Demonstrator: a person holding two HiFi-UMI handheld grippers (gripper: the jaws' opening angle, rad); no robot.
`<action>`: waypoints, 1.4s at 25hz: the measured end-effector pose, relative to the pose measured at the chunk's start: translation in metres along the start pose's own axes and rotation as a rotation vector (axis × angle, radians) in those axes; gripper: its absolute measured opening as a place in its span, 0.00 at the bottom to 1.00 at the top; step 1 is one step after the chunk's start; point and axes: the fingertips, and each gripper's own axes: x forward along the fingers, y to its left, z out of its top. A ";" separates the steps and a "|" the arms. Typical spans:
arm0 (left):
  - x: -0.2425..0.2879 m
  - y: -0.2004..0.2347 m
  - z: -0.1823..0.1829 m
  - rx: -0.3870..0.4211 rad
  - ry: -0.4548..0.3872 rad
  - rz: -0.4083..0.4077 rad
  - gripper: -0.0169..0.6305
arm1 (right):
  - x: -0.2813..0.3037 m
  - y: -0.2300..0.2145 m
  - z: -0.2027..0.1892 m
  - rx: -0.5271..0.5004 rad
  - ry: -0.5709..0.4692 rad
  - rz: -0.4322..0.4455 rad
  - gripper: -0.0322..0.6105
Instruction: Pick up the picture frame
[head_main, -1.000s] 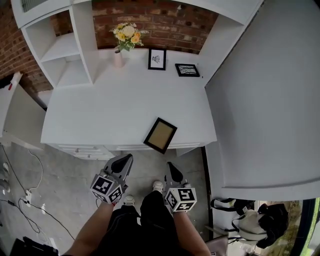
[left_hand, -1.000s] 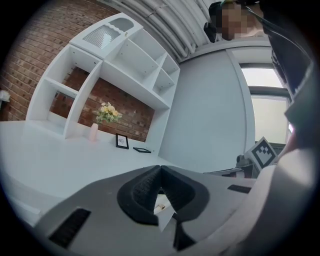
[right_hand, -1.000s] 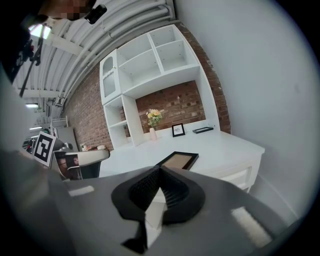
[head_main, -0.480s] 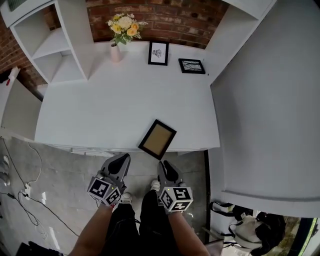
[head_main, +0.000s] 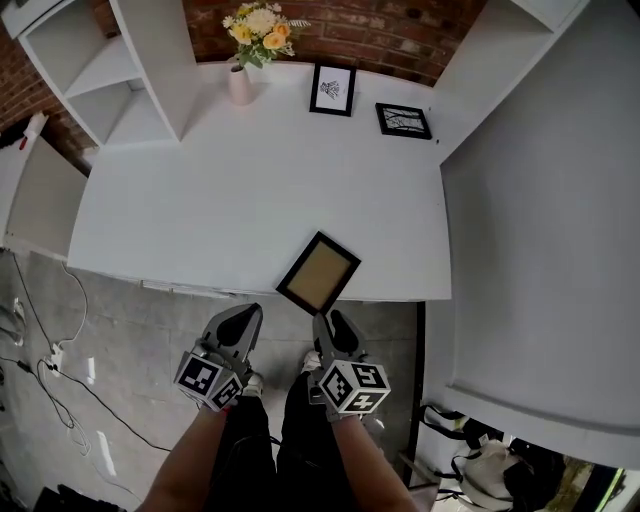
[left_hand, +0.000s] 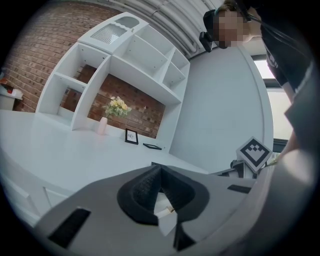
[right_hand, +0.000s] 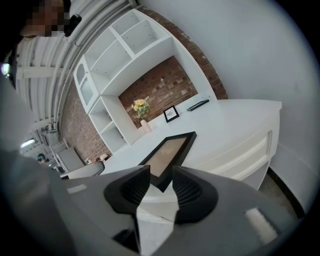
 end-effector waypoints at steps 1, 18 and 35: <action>0.001 0.000 -0.001 0.003 0.001 0.004 0.03 | 0.001 -0.001 0.000 0.012 0.001 0.002 0.26; 0.007 0.002 -0.010 0.009 0.014 0.050 0.03 | 0.023 -0.010 -0.008 0.353 0.016 0.067 0.33; 0.001 0.009 -0.020 -0.011 0.029 0.074 0.03 | 0.029 0.002 -0.019 0.554 0.030 0.173 0.27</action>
